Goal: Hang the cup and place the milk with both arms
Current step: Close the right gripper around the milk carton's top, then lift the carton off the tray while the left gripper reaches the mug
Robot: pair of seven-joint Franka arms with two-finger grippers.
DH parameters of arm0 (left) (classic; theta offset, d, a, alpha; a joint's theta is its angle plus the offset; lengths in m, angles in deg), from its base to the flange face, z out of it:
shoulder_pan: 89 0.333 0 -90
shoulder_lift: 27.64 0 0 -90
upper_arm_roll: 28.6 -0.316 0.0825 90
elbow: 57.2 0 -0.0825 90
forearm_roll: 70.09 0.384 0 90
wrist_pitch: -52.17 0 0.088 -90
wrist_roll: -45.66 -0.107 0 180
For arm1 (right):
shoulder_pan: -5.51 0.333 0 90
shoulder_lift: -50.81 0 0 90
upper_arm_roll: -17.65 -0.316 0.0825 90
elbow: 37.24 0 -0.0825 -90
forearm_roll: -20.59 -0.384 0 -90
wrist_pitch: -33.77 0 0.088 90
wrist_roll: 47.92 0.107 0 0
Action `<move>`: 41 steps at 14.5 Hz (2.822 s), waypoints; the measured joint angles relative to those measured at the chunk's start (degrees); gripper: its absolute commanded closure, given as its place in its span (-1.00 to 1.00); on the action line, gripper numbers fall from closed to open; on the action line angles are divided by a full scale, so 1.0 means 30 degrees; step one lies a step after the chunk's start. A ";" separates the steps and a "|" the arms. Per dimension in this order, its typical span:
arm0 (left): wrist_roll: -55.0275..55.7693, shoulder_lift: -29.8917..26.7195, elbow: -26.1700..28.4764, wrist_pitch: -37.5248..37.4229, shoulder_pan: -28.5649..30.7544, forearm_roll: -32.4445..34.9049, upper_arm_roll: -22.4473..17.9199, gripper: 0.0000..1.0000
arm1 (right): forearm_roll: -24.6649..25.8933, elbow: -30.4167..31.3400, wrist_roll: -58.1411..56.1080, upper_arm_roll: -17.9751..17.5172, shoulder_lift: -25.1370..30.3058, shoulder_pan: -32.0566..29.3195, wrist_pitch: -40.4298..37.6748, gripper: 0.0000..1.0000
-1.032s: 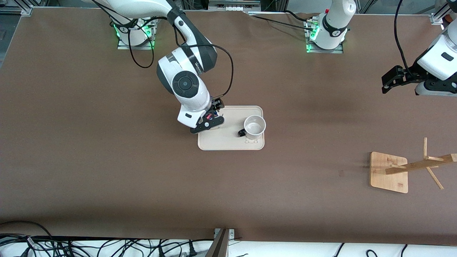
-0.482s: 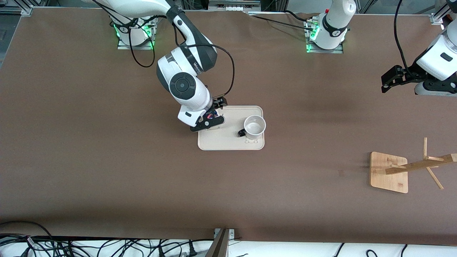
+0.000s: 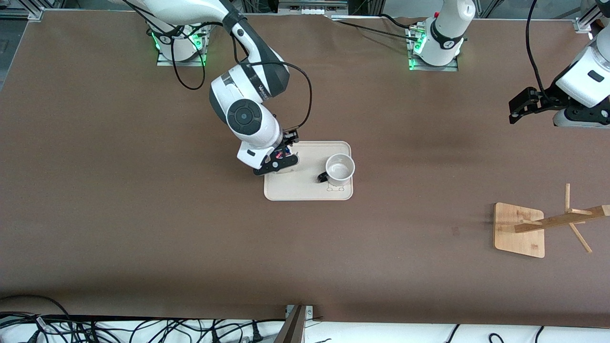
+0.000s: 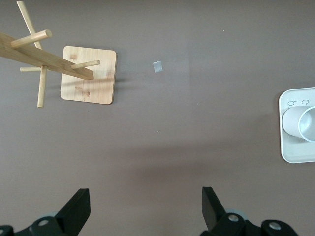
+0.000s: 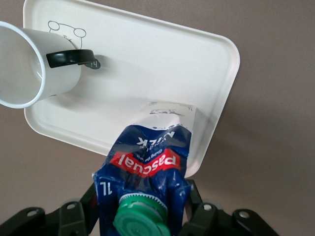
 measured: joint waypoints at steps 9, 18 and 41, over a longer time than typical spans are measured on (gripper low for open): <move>0.0000 0.0000 0.0000 -0.0001 0.0000 0.0000 0.0000 -1.00 | -0.0001 0.0000 0.0010 0.0086 0.0468 -0.0002 0.0000 0.07; 0.0000 0.0000 0.0000 -0.0002 0.0000 0.0000 0.0000 -1.00 | -0.0011 0.0013 0.0719 0.0086 0.0743 -0.0002 -0.0085 0.09; -0.0029 0.7609 -0.1305 0.1877 -0.8961 0.0428 0.2607 -1.00 | 0.0960 0.0478 -0.4011 0.8248 0.5150 -0.0752 -0.4375 0.13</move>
